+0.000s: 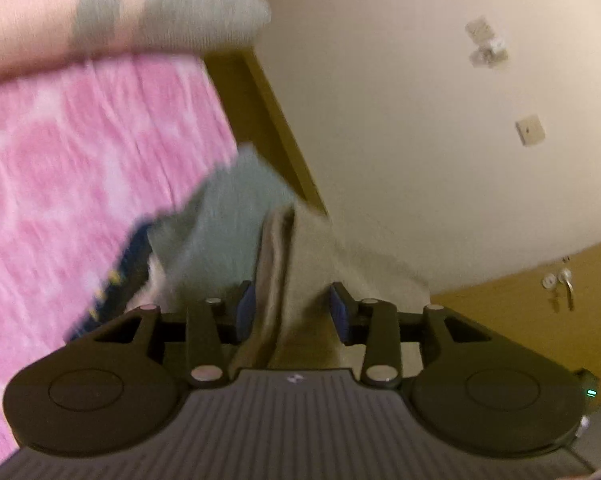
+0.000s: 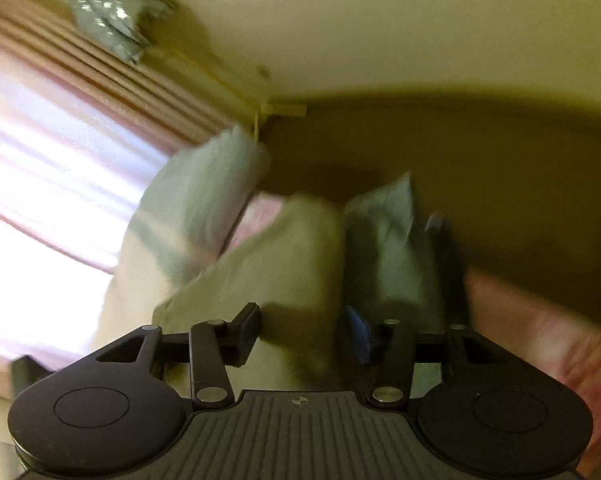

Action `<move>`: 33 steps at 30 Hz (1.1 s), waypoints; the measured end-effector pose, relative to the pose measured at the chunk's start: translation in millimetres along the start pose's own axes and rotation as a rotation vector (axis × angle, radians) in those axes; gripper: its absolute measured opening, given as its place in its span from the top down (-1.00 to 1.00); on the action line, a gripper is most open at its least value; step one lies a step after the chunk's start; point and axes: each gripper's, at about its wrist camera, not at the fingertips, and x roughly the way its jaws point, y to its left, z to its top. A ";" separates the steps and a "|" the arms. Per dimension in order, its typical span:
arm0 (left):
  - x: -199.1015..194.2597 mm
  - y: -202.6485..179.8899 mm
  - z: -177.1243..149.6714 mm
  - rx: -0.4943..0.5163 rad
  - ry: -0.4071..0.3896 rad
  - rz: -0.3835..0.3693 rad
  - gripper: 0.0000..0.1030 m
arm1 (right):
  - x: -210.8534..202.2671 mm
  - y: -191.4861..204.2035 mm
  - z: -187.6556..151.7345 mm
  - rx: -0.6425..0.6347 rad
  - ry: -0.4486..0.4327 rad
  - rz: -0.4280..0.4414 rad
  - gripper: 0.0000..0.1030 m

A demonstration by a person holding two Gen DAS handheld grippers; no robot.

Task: Fold clothes
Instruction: 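Lower the pants bundle onto the clothes stack and open both grippers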

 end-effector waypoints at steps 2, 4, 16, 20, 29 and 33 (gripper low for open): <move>-13.4 -11.9 3.0 0.054 -0.083 0.057 0.35 | -8.6 12.1 2.0 -0.086 -0.052 -0.036 0.01; -18.5 -26.6 4.2 0.105 -0.111 0.047 0.40 | -14.1 25.5 4.0 -0.167 -0.095 -0.057 0.01; 52.5 -45.2 -24.2 0.314 -0.097 0.188 0.75 | 64.6 54.3 -22.6 -0.414 -0.106 -0.199 0.02; 65.4 -36.0 -27.5 0.367 -0.093 0.194 0.63 | 80.7 42.2 -36.3 -0.424 -0.048 -0.237 0.02; 11.7 -51.2 -29.1 0.369 -0.123 0.191 0.74 | 20.9 44.9 -34.6 -0.377 -0.110 -0.135 0.01; -13.8 -64.1 -56.5 0.403 -0.092 0.161 0.80 | -15.1 50.0 -56.1 -0.466 -0.088 -0.122 0.02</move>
